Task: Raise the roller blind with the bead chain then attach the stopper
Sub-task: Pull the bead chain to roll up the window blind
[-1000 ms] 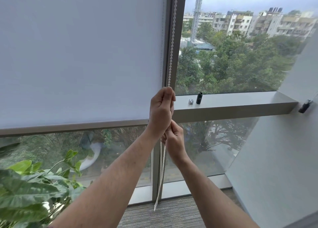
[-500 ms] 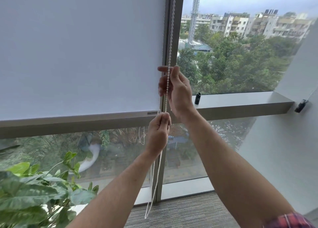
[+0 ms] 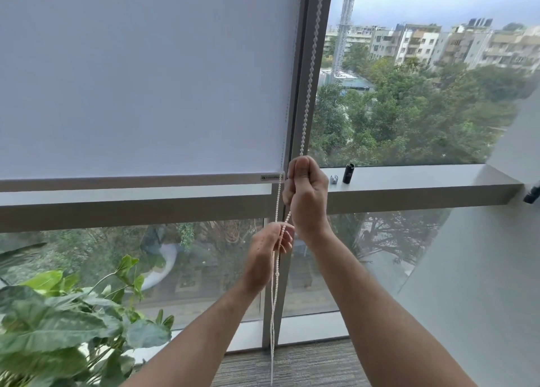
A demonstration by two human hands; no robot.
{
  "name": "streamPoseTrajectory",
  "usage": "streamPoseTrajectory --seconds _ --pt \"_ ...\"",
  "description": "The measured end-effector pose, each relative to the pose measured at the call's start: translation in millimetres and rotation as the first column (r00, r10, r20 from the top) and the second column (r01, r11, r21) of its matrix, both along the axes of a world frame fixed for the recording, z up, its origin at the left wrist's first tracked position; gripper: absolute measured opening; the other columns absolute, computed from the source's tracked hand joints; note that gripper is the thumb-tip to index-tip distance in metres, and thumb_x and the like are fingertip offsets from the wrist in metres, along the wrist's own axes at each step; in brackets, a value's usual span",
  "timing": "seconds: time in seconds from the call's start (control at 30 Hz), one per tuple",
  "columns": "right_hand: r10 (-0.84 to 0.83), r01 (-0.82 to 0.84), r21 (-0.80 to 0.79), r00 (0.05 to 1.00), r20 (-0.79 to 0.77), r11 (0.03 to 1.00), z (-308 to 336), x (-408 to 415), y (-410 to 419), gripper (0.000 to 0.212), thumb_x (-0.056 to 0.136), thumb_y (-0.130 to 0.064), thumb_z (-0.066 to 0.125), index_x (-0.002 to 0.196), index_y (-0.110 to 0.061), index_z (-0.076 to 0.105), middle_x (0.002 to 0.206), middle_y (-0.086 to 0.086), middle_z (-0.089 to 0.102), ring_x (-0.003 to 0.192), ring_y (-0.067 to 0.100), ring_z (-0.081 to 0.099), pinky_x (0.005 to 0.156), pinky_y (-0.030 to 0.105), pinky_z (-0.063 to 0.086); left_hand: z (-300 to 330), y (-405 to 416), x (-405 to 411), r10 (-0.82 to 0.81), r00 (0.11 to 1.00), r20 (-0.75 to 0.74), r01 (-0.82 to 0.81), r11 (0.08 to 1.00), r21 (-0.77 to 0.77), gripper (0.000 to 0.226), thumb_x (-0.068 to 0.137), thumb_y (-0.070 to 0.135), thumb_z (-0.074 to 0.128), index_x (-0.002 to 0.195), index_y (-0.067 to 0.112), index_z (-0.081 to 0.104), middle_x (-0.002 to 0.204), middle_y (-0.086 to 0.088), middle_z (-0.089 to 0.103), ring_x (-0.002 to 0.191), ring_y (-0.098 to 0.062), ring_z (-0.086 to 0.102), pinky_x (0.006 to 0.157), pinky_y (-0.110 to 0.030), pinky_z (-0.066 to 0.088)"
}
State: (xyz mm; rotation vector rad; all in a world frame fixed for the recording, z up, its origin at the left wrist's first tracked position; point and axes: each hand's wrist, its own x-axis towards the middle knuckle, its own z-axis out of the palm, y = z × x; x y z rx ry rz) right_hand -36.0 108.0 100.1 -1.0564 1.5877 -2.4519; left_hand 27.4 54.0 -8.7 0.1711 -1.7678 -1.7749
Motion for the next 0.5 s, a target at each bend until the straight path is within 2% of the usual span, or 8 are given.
streamPoseTrajectory --seconds 0.07,0.1,0.2,0.3,0.33,0.4,0.43,0.5 --pt "-0.016 0.016 0.02 1.0 -0.003 1.0 -4 -1 0 0.033 0.102 -0.027 0.039 0.071 -0.016 0.048 0.052 -0.003 0.035 0.04 0.011 0.029 0.039 0.026 0.024 26 -5 -8 0.054 0.997 -0.055 -0.054 0.998 0.014 0.046 0.096 0.044 0.038 0.096 0.01 0.07 0.082 -0.016 0.068 0.074 -0.02 0.061 0.067 -0.029 0.048" --pt "-0.011 0.011 0.026 1.0 0.0 1.0 -8 -1 -1 0.033 0.101 -0.027 0.04 0.07 -0.018 0.049 0.052 -0.005 0.037 0.042 0.01 0.03 0.04 0.026 0.026 42 -7 -13 0.071 0.993 -0.089 -0.071 0.997 0.011 0.045 0.098 0.044 0.037 0.097 0.013 0.071 0.084 -0.013 0.07 0.076 -0.019 0.063 0.068 -0.031 0.049" --pt "-0.015 0.014 0.067 1.0 0.011 0.998 -27 2 -3 0.036 0.1 -0.025 0.043 0.066 -0.027 0.054 0.054 -0.011 0.044 0.048 0.008 0.036 0.044 0.025 0.032 96 -8 -20 0.041 0.976 -0.213 -0.031 0.998 0.052 0.038 0.101 0.035 0.037 0.104 0.012 0.067 0.087 -0.007 0.068 0.081 -0.015 0.066 0.071 -0.026 0.053" --pt "0.009 -0.017 0.105 0.997 0.07 0.994 -44 6 -2 0.038 0.098 -0.03 0.043 0.06 -0.027 0.045 0.053 -0.005 0.037 0.047 0.012 0.028 0.043 0.028 0.025 142 -3 -25 -0.003 0.955 -0.295 0.001 1.0 -0.006 0.035 0.104 0.027 0.037 0.112 0.004 0.061 0.084 -0.013 0.063 0.077 -0.022 0.063 0.067 -0.029 0.051" --pt "0.022 -0.031 0.101 0.996 0.09 0.994 -46 6 -2 0.038 0.098 -0.028 0.043 0.06 -0.027 0.043 0.052 -0.004 0.034 0.045 0.011 0.026 0.042 0.027 0.023 152 -1 -28 -0.012 0.948 -0.317 0.0 0.999 -0.037 0.033 0.105 0.024 0.037 0.111 0.003 0.061 0.077 -0.012 0.06 0.068 -0.022 0.059 0.06 -0.032 0.047" --pt "0.021 -0.031 0.108 0.995 0.095 0.994 -48 5 1 0.038 0.099 -0.023 0.041 0.061 -0.025 0.041 0.05 -0.004 0.033 0.042 0.009 0.025 0.039 0.025 0.022 164 5 -32 -0.011 0.947 -0.32 0.006 1.0 -0.017 0.032 0.106 0.021 0.037 0.1 0.003 0.063 0.061 -0.007 0.045 0.05 -0.019 0.038 0.045 -0.036 0.03" --pt "0.016 -0.026 0.118 0.996 0.085 0.993 -49 4 2 0.037 0.099 -0.02 0.041 0.061 -0.023 0.042 0.05 -0.004 0.033 0.042 0.009 0.025 0.039 0.025 0.022 166 8 -33 0.006 0.949 -0.316 -0.004 1.0 0.006 0.032 0.105 0.021 0.039 0.093 0.005 0.064 0.056 -0.004 0.037 0.048 -0.019 0.027 0.044 -0.038 0.022" --pt "0.022 -0.033 0.144 0.997 0.08 0.989 -53 1 3 0.034 0.099 -0.015 0.04 0.065 -0.016 0.042 0.049 -0.004 0.034 0.042 0.009 0.026 0.04 0.024 0.023 161 9 -37 0.035 0.95 -0.312 -0.036 0.999 0.003 0.034 0.105 0.021 0.041 0.081 0.009 0.062 0.052 -0.002 0.031 0.047 -0.019 0.021 0.045 -0.04 0.016"
